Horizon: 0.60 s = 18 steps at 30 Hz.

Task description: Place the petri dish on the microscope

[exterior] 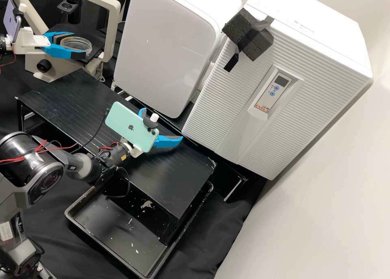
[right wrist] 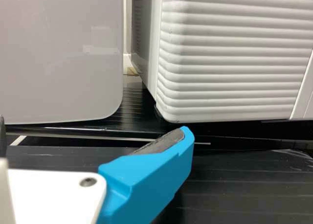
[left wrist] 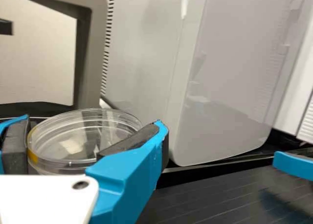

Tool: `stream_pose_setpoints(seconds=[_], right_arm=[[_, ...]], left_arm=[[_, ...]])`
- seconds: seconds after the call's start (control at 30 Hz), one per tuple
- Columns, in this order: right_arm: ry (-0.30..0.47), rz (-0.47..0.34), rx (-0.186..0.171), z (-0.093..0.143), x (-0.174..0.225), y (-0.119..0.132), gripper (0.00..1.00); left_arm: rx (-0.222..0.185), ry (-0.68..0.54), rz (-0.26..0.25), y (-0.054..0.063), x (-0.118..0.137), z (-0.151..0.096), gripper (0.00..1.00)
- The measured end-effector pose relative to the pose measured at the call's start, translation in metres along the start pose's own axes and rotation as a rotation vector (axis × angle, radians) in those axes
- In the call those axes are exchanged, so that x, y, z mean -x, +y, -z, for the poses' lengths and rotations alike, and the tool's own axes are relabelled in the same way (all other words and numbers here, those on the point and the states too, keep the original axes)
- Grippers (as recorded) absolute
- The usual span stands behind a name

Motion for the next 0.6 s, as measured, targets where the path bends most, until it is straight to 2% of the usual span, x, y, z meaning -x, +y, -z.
stream_pose_setpoints(seconds=[0.3, 0.4, 0.6], right_arm=[[0.0, 0.0, 0.0, 0.0, 0.0, 0.0, 1.0], [0.0, 0.0, 0.0, 0.0, 0.0, 0.0, 1.0], [0.0, 0.0, 0.0, 0.0, 0.0, 0.0, 1.0]], left_arm=[[-0.021, 0.061, 0.041, -0.014, -0.005, 0.019, 0.0], [-0.046, 0.104, 0.04, -0.012, -0.008, 0.03, 0.0], [-0.071, 0.194, 0.028, -0.005, -0.011, 0.052, 0.0]])
